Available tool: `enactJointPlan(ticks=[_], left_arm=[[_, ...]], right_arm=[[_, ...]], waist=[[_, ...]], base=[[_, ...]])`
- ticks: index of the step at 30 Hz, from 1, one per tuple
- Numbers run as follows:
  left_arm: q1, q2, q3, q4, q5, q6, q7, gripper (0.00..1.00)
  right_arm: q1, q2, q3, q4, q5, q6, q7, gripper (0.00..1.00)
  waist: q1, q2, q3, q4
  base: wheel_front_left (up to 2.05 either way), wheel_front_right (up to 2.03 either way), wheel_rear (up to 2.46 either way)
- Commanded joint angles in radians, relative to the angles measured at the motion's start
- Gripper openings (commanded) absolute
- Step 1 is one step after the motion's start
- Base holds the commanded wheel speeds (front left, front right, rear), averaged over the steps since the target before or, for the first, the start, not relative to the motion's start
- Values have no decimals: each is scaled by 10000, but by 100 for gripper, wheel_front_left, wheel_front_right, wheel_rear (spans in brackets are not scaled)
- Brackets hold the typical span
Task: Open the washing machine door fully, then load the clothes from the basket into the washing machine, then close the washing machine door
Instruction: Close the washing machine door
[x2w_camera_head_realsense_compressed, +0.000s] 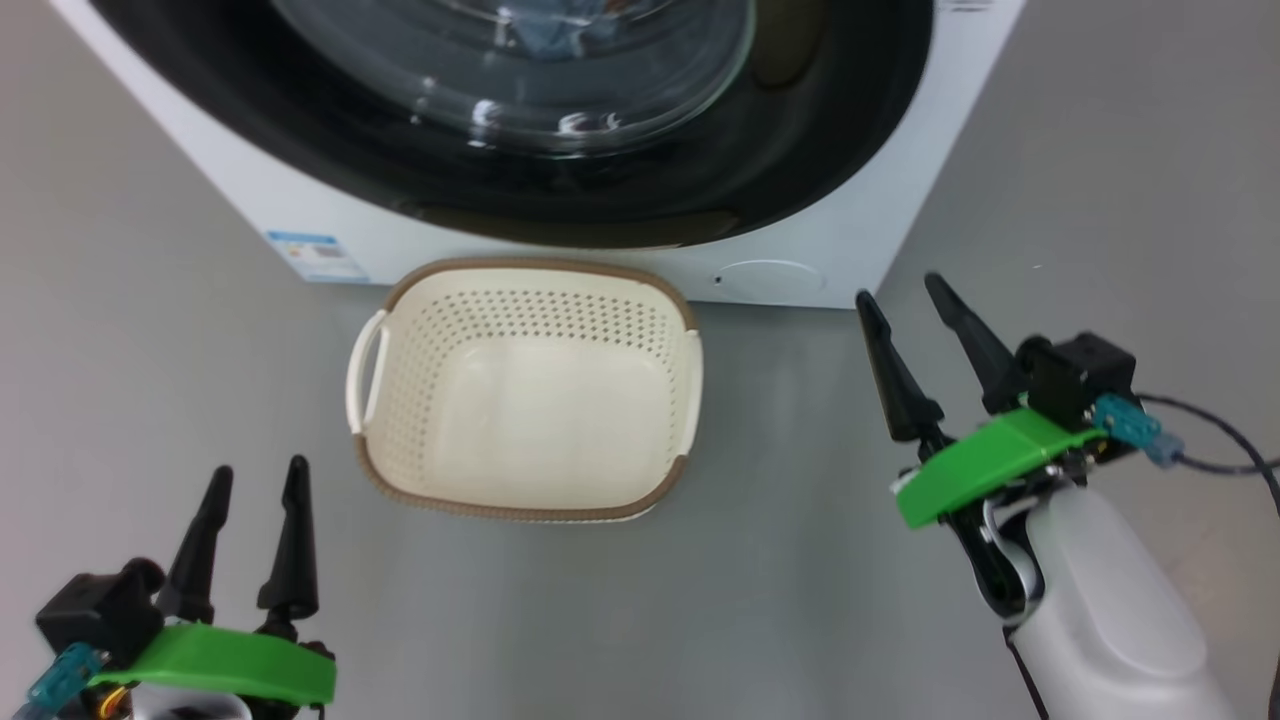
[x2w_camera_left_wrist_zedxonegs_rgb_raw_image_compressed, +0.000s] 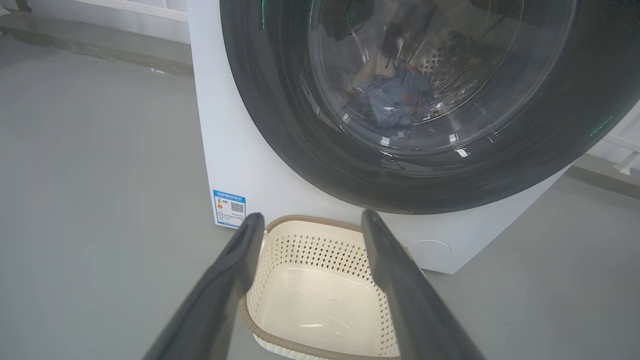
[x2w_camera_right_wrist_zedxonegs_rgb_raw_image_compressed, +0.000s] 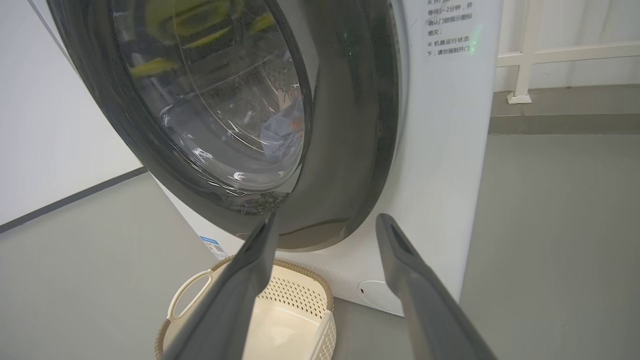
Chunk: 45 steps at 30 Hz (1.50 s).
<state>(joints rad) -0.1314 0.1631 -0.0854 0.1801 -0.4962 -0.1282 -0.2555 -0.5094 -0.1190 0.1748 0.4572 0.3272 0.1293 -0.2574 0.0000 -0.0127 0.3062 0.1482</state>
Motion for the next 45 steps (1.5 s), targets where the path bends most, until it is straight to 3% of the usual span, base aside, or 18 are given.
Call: enactJointPlan(ticks=[1,21,45], left_arm=[[52,344,463,-146,138,-25,-63,100],[839,669,1124,193,340,-25,-63,100],[1483,435,1775,234,887,-25,-63,100]], right_arm=[[358,146,105,-307,106,14,-44,100],[2390,-322,-477,-516,102,14,-44,100],[3570,-283,-1154,-1090,40,14,-44,100]], waist=[[0,0,-321,-432],[0,0,-1274,-2007],[0,0,-1682,-2270]], base=[[0,0,0],[0,0,0],[0,0,0]])
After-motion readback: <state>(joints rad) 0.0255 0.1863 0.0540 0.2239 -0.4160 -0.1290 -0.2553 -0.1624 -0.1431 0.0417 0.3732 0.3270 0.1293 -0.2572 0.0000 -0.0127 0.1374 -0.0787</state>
